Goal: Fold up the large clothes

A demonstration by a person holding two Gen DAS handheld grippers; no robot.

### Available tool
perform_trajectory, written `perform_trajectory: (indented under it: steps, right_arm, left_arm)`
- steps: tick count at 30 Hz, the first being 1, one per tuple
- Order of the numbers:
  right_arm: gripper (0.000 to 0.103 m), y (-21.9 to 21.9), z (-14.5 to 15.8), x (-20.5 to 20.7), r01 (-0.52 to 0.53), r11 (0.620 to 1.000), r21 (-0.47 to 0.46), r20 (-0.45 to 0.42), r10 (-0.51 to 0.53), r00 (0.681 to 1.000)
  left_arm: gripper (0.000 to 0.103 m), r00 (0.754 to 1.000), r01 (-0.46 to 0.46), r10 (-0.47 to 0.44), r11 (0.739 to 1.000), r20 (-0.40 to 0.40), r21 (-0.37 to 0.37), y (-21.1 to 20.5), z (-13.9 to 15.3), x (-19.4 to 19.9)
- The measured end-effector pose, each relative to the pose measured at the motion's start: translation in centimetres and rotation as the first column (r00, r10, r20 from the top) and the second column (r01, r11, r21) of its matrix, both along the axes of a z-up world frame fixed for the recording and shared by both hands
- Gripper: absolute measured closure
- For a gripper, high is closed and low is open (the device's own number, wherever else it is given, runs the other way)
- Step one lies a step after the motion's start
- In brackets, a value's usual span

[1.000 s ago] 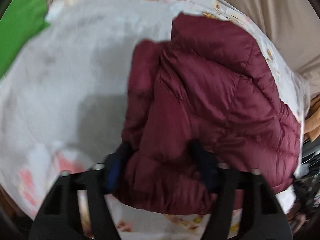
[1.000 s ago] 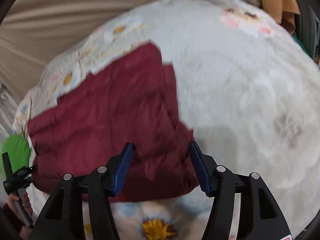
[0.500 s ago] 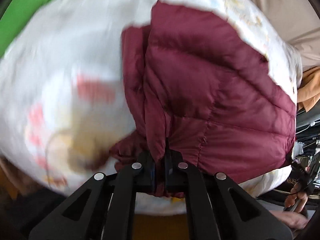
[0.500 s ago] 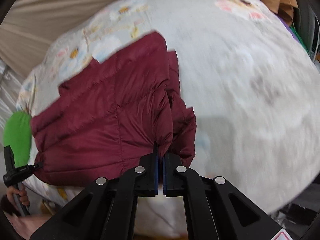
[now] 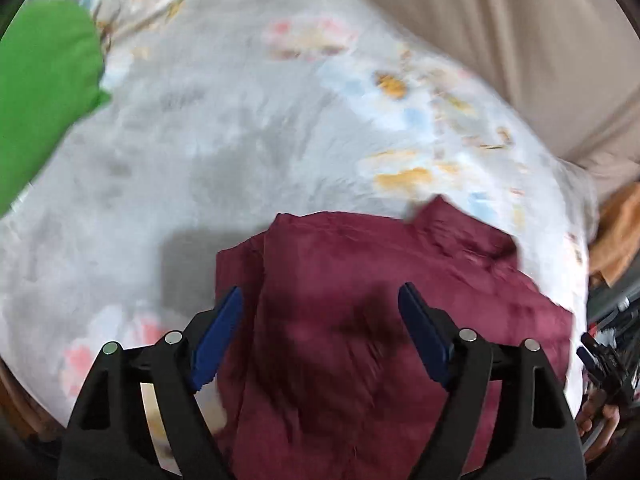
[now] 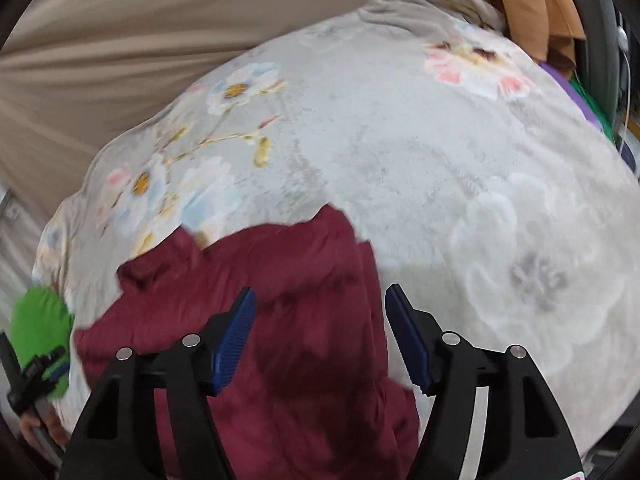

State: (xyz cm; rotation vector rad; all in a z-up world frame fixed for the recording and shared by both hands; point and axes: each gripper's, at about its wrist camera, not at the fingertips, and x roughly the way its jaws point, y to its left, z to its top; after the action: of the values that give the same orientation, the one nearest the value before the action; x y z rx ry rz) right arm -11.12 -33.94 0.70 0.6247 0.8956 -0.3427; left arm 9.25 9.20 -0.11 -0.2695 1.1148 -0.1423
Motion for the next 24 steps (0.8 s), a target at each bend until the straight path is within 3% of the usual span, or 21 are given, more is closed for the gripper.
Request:
perform_trajectory:
  steps: [1, 2, 3, 4, 5, 7, 9, 11, 13, 14, 16, 18, 21, 23, 24]
  right_arm:
    - [0.042, -0.2, -0.6, 1.0, 0.015, 1.0, 0.007, -0.021, -0.015, 1.0]
    - [0.051, 0.1, -1.2, 1.7, 0.01, 1.0, 0.01, -0.039, -0.01, 0.999]
    - [0.078, 0.6, -1.5, 3.0, -0.03, 1.0, 0.0, -0.06, 0.03, 0.998]
    - [0.094, 1.3, -1.2, 3.4, -0.045, 0.999, -0.024, -0.054, 0.043, 0.998]
    - [0.094, 1.8, 0.3, 3.5, -0.06, 0.997, -0.045, 0.014, 0.061, 0.998]
    - [0.096, 2.5, 2.5, 2.7, -0.068, 0.995, -0.076, 0.12, 0.077, 0.99]
    - [0.096, 2.7, 3.6, 2.9, -0.056, 0.992, -0.113, 0.163, 0.074, 0.984]
    - [0.096, 1.9, 1.7, 3.8, -0.03, 0.996, -0.089, 0.1, 0.039, 0.994]
    - [0.092, 1.2, -2.8, 5.7, -0.049, 0.997, -0.058, -0.086, 0.044, 0.995]
    - [0.091, 1.1, -4.3, 6.0, -0.058, 0.997, -0.057, -0.135, 0.05, 0.99]
    - [0.091, 1.6, -3.6, 5.6, -0.04, 0.995, -0.09, -0.117, 0.029, 0.993]
    - [0.09, 2.0, -1.0, 3.9, 0.025, 0.987, -0.16, -0.059, -0.035, 0.998]
    - [0.081, 4.0, 3.5, 1.6, 0.075, 0.963, -0.26, 0.072, -0.058, 0.996]
    - [0.084, 6.4, 4.8, 1.7, -0.028, 0.975, -0.219, 0.113, 0.054, 0.992]
    - [0.084, 9.1, 5.1, 2.3, -0.141, 0.974, -0.18, 0.124, 0.165, 0.978]
  left_arm:
    - [0.04, 0.999, -0.007, 0.006, 1.0, -0.039, -0.027, -0.2, -1.3, 1.1]
    - [0.066, 0.998, 0.0, -0.003, 0.999, -0.069, -0.042, -0.7, -2.4, 2.0]
    - [0.08, 0.997, -0.002, -0.001, 1.0, -0.084, -0.026, -0.2, -2.9, 2.3]
    - [0.093, 0.997, -0.006, 0.004, 1.0, -0.081, -0.02, -0.1, -3.1, 2.3]
    - [0.096, 0.999, -0.016, 0.015, 0.999, -0.047, -0.03, -0.1, -2.4, 2.2]
    - [0.098, 0.999, -0.026, 0.027, 0.999, 0.019, -0.02, 0.0, -0.4, 2.3]
    - [0.098, 0.998, -0.044, 0.044, 0.999, 0.042, -0.001, 0.2, 0.0, 2.9]
    - [0.097, 0.998, -0.068, 0.069, 0.998, -0.015, 0.016, 0.4, -1.7, 4.1]
    - [0.093, 0.996, -0.045, 0.051, 0.996, -0.077, 0.071, -0.3, -4.7, 4.9]
    - [0.09, 0.995, -0.039, 0.046, 0.996, -0.083, 0.086, -0.5, -5.6, 5.0]
    - [0.089, 0.997, -0.042, 0.05, 0.992, -0.066, 0.117, -0.8, -5.9, 4.8]
    - [0.088, 0.996, -0.067, 0.075, 0.988, -0.051, 0.138, -0.6, -4.3, 4.5]
    - [0.089, 0.991, -0.113, 0.099, 0.982, 0.092, 0.151, 0.3, 1.1, 2.6]
    - [0.088, 0.981, -0.077, 0.059, 0.993, 0.184, 0.089, -0.5, 5.0, 0.3]
    - [0.088, 0.982, -0.026, 0.014, 0.998, 0.191, 0.063, -1.7, 5.6, -0.4]
